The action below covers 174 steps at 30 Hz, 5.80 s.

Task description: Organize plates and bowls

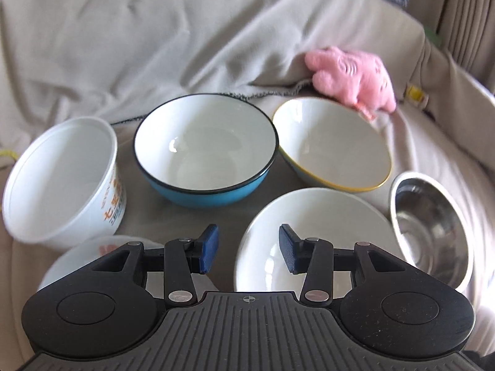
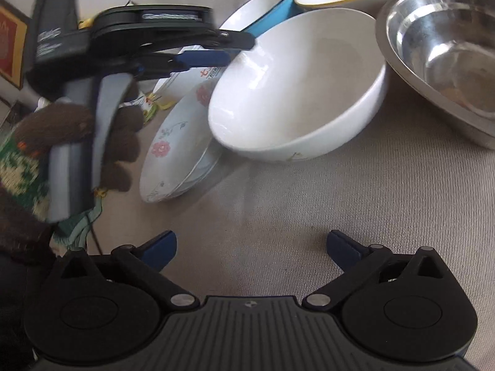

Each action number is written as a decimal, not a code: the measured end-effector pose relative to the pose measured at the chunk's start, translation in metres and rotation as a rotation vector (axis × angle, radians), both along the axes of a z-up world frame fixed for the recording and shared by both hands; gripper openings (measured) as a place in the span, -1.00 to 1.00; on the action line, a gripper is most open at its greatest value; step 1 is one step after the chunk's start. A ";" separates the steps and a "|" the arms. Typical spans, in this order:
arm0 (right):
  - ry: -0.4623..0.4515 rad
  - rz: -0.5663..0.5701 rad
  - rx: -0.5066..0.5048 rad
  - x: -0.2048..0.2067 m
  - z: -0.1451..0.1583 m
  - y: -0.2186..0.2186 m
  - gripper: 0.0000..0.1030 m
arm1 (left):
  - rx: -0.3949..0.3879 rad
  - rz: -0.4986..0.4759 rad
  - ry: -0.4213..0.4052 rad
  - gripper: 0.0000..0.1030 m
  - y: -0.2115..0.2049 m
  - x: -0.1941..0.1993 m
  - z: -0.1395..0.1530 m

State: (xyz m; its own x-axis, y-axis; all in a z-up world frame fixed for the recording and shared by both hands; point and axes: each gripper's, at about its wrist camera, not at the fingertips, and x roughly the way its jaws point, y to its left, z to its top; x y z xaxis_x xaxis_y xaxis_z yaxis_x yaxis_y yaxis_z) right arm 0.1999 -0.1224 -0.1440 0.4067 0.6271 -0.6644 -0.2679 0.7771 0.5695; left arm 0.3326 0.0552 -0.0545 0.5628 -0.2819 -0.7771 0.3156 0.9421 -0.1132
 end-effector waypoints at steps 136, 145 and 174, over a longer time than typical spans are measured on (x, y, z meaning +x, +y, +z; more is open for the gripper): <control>-0.136 -0.421 -0.315 0.086 0.031 -0.196 -0.56 | -0.183 0.103 0.091 -0.40 -0.157 -0.024 -0.036; -0.178 -0.329 -0.332 0.023 0.056 -0.147 -0.57 | -0.103 0.029 -0.041 -0.43 -0.110 -0.092 0.014; -0.269 0.094 -0.447 0.067 0.087 0.135 -0.48 | -0.207 0.474 0.035 -0.55 0.164 -0.127 -0.007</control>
State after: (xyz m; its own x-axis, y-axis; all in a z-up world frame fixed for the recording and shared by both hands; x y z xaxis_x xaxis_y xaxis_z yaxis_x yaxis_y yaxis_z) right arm 0.2673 0.0129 -0.0569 0.5552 0.3485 -0.7551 -0.4387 0.8941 0.0901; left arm 0.2055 0.2192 -0.0611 0.6405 -0.1523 -0.7527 -0.1475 0.9375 -0.3153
